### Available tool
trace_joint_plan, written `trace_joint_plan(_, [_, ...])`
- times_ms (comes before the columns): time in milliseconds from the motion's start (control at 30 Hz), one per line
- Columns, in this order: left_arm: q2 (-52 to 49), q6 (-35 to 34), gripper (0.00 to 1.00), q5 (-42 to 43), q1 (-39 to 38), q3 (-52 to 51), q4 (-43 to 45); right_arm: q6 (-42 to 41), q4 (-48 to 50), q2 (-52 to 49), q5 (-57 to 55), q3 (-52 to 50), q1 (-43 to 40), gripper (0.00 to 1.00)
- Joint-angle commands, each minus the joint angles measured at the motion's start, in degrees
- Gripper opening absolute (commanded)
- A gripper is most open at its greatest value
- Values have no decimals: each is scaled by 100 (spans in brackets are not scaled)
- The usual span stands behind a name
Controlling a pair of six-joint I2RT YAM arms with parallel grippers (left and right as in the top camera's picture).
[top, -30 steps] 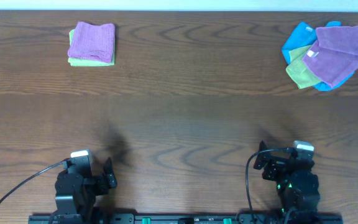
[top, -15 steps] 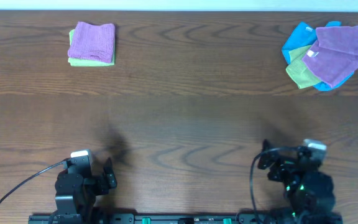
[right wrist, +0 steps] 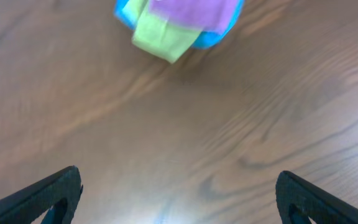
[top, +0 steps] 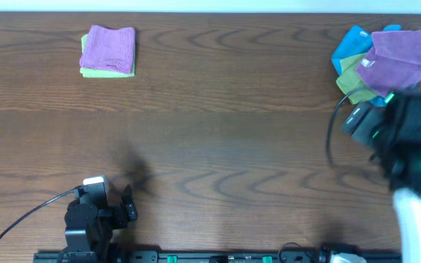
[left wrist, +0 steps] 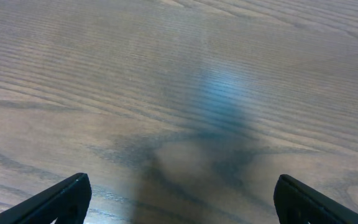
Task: Fold the cloth
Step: 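Reach the right gripper to the purple cloth on the right pile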
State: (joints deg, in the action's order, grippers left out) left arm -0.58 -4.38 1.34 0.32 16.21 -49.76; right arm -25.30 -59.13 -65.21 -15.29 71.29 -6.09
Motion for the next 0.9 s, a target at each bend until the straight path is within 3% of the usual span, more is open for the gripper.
trace_joint_plan(0, [37, 140, 95, -24, 7, -192, -227, -79, -227, -708, 396, 844, -699, 99])
trace_joint_plan(167, [37, 140, 95, -24, 7, -192, -227, 245, -487, -2079, 1001, 1961, -1506, 99])
trace_joint_plan(400, [37, 140, 95, -24, 7, -192, -227, 1211, -975, -3545, 1412, 2879, -1510, 99])
trace_joint_plan(567, [37, 140, 95, -24, 7, -192, -227, 1198, -1062, -3713, 1502, 2833, -1484, 99])
trace_joint_plan(667, [37, 140, 95, -22, 7, -192, -227, 1200, -627, -3713, 2354, 2824, -1484, 99])
trace_joint_plan(767, [37, 140, 95, -24, 7, -192, -227, 2070, -339, -3720, 3285, 2824, -1482, 99])
trace_joint_plan(867, [37, 140, 95, -24, 7, -192, -227, 2551, -83, -3807, 3353, 2824, -1414, 99])
